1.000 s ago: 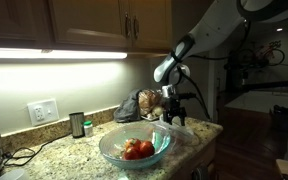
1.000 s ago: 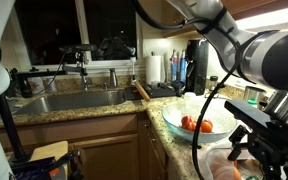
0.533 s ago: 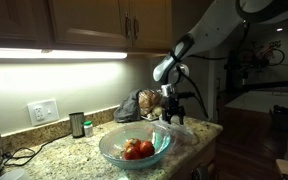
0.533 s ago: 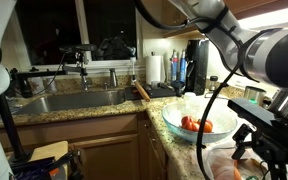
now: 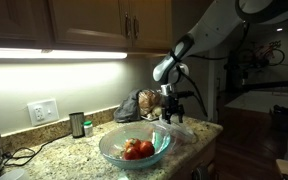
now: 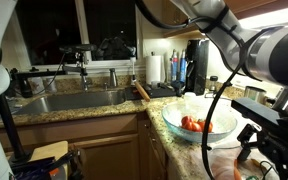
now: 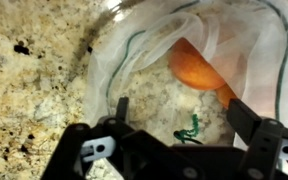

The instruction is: Move a peach from the bag to the bowl

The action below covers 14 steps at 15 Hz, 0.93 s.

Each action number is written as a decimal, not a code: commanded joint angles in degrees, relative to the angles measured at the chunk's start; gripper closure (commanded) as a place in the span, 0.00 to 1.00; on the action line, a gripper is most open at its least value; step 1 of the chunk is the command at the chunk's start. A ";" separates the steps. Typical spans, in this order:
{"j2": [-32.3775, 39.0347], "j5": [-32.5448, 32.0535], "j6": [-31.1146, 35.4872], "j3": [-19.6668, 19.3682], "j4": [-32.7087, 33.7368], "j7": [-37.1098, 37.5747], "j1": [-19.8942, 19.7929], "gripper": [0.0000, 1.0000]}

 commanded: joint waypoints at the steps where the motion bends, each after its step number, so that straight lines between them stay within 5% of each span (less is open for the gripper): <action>1: 0.66 -1.57 0.78 -0.15 0.20 0.79 -0.23 0.00; 14: 2.99 -2.42 -3.31 0.07 2.34 0.25 -0.73 0.00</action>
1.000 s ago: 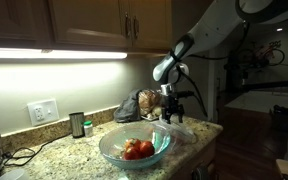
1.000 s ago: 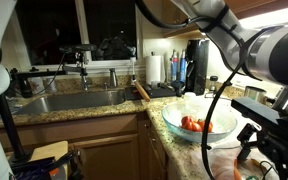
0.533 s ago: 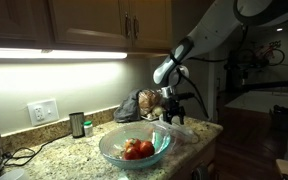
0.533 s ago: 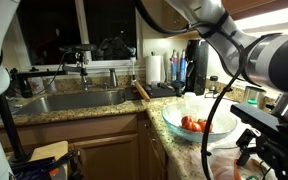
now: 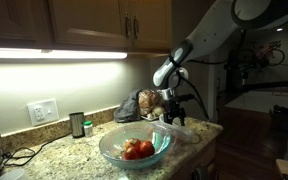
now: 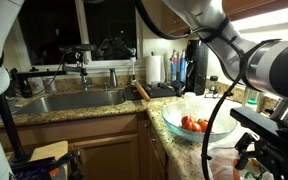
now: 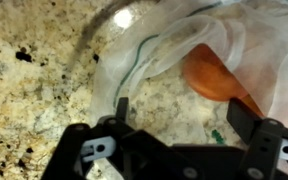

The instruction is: Move a peach from the bag to the bowl

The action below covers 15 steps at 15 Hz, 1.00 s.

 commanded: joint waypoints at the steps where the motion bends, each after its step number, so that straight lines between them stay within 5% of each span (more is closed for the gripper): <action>1: 0.67 -0.83 -2.71 0.23 1.66 0.23 -0.76 0.00; 15: 1.30 3.09 -9.12 1.79 5.16 -3.54 -3.32 0.00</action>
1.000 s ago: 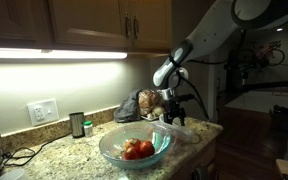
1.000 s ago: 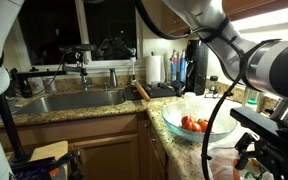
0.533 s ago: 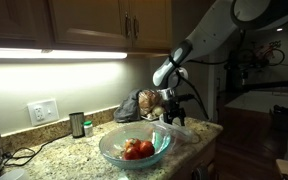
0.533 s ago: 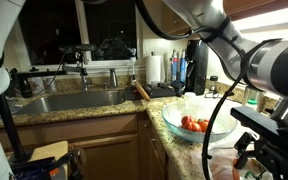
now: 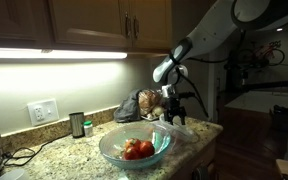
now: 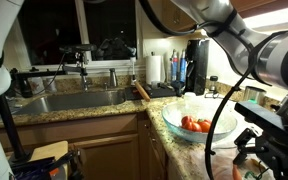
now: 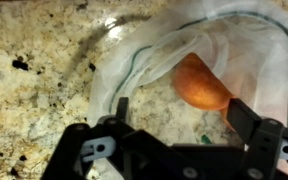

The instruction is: Move a peach from the bag to the bowl

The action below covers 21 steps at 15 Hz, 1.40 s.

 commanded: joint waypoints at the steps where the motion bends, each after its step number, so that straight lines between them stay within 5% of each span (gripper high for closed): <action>1: 0.96 1.34 -3.47 1.07 2.46 -1.39 -1.89 0.00; 21: 1.45 3.80 -1.46 1.87 1.05 -1.28 -1.87 0.00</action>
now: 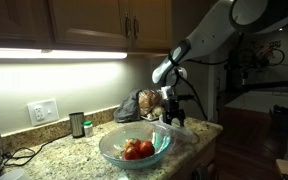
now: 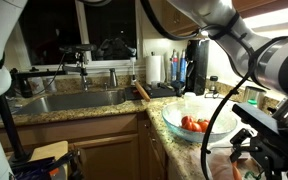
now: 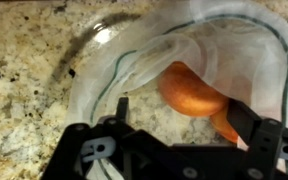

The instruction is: Move a peach from the bag to the bowl

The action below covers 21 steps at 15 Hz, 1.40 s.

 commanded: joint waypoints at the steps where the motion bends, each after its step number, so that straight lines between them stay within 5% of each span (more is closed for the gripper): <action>1: 0.12 1.31 0.01 0.82 0.18 -0.90 -1.26 0.00; 2: 0.14 1.34 0.08 0.83 0.17 -0.94 -1.28 0.00; 3: 0.14 1.35 0.14 0.83 0.15 -0.97 -1.28 0.25; 6: 0.07 1.50 0.22 0.80 0.05 -0.98 -1.28 0.41; 10: 0.32 1.80 -0.19 0.75 0.58 -0.93 -1.32 0.31; 15: 0.44 1.35 -1.49 0.53 0.94 -0.19 -1.10 0.00; 21: 0.70 1.35 -2.72 0.22 1.28 1.68 -0.78 0.00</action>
